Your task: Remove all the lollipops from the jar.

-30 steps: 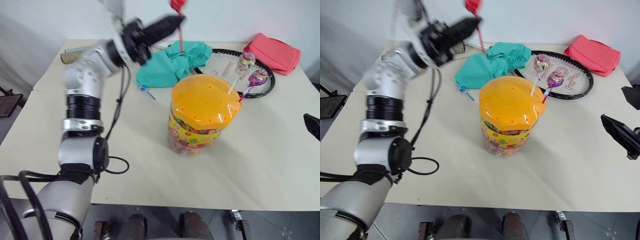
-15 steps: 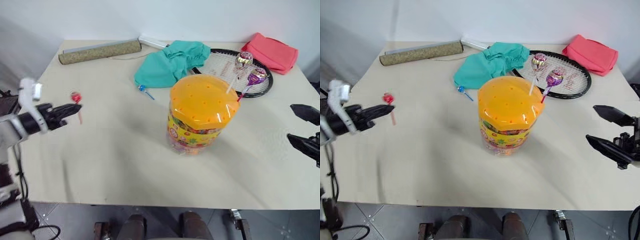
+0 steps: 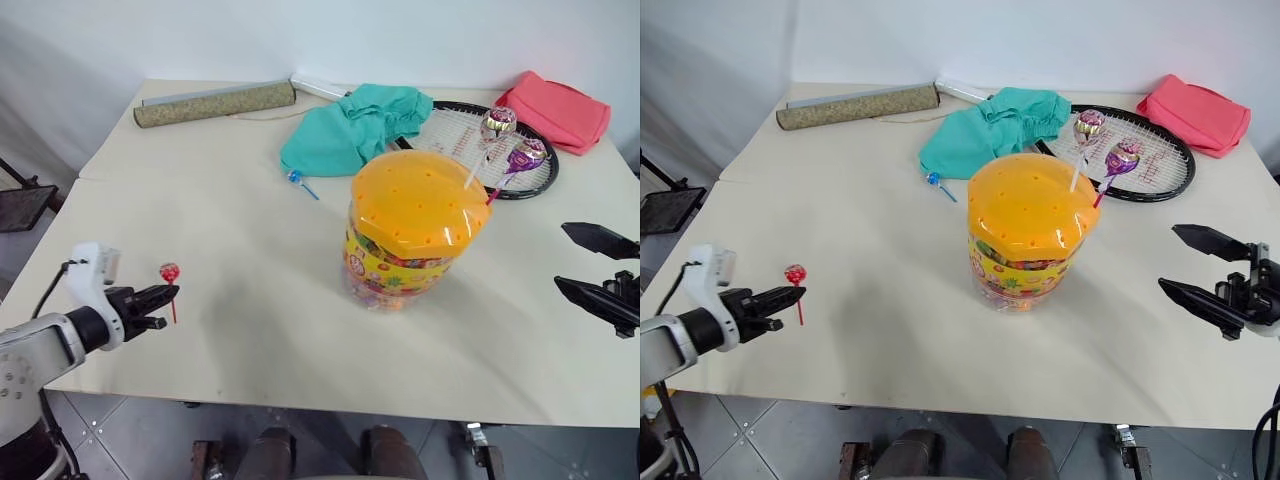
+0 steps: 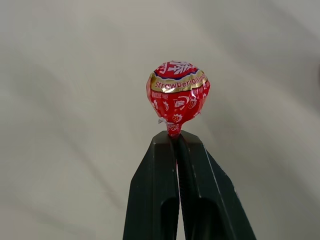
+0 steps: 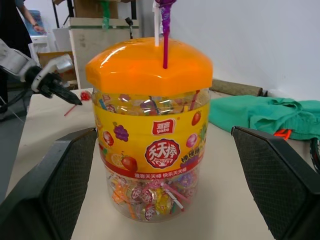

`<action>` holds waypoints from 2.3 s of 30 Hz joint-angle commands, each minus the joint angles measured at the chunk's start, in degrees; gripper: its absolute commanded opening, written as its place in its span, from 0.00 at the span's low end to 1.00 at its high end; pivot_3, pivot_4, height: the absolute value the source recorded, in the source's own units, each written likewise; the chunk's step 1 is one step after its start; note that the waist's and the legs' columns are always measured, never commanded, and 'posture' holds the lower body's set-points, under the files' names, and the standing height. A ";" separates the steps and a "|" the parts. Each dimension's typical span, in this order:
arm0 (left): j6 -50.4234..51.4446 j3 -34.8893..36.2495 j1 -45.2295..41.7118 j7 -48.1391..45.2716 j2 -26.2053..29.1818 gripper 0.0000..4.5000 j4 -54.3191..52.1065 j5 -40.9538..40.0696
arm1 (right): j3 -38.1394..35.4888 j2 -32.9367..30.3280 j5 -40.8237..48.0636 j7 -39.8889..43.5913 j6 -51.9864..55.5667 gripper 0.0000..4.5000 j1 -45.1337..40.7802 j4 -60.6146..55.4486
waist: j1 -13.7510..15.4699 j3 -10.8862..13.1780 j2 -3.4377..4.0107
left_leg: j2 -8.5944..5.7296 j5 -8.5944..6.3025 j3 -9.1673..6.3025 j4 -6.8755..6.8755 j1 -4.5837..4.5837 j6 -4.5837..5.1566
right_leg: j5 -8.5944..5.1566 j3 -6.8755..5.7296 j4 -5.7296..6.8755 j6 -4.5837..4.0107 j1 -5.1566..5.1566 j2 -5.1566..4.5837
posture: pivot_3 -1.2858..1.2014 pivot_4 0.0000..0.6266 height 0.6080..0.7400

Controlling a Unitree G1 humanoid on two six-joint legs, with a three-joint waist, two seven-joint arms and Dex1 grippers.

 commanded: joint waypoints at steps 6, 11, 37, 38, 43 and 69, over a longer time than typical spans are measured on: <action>-0.28 -0.52 -1.43 3.36 -0.68 0.43 0.59 2.63 | -0.55 0.35 -0.09 -1.92 0.75 1.00 0.75 -2.35 | 0.01 0.00 -0.01 | 0.00 0.00 0.00 -0.04 -0.01 0.00 | 0.00 0.02 -0.02 0.00 -0.03 0.02 | 0.52 0.24 1.00; -3.26 0.15 -1.32 -2.69 2.75 0.75 2.45 -0.62 | -1.05 -1.78 -4.00 -8.08 2.32 1.00 2.95 -3.16 | 0.08 0.01 -0.01 | -0.02 0.00 -0.01 -0.05 -0.02 0.00 | 0.00 0.02 -0.03 0.00 -0.04 0.00 | 0.52 0.24 1.00; -54.74 -27.35 -34.02 -52.83 8.59 0.97 28.64 -3.14 | -4.93 0.06 14.14 -44.40 19.09 1.00 3.93 -36.40 | -1.89 -0.01 0.01 | -0.31 0.09 0.22 -0.18 -0.13 0.17 | 0.07 -1.29 0.02 0.13 0.19 -0.44 | 0.52 0.24 1.00; -55.01 -27.49 -33.57 -52.93 8.48 0.97 28.54 -3.09 | -4.19 0.02 14.11 -44.76 19.26 1.00 3.00 -36.23 | -1.85 -0.01 0.01 | -0.31 0.09 0.22 -0.17 -0.13 0.17 | 0.07 -1.29 0.02 0.13 0.19 -0.45 | 0.52 0.24 1.00; -53.37 -27.06 -30.55 -50.82 7.40 0.97 25.15 -4.98 | 1.97 1.26 11.53 -48.98 19.69 1.00 -3.50 -33.58 | -1.42 0.00 -0.01 | -0.34 0.09 0.08 -0.09 -0.15 0.18 | 0.07 -1.30 0.04 0.13 0.20 -0.51 | 0.52 0.24 1.00; -52.06 -25.84 -28.61 -48.27 8.64 1.00 22.29 -7.32 | -6.00 2.31 17.85 -46.44 16.15 0.01 -9.83 -28.44 | -1.37 0.02 -0.03 | -0.38 0.09 -0.16 -0.10 -0.23 0.17 | 0.07 -1.40 0.02 0.13 0.20 -0.51 | 0.52 0.24 1.00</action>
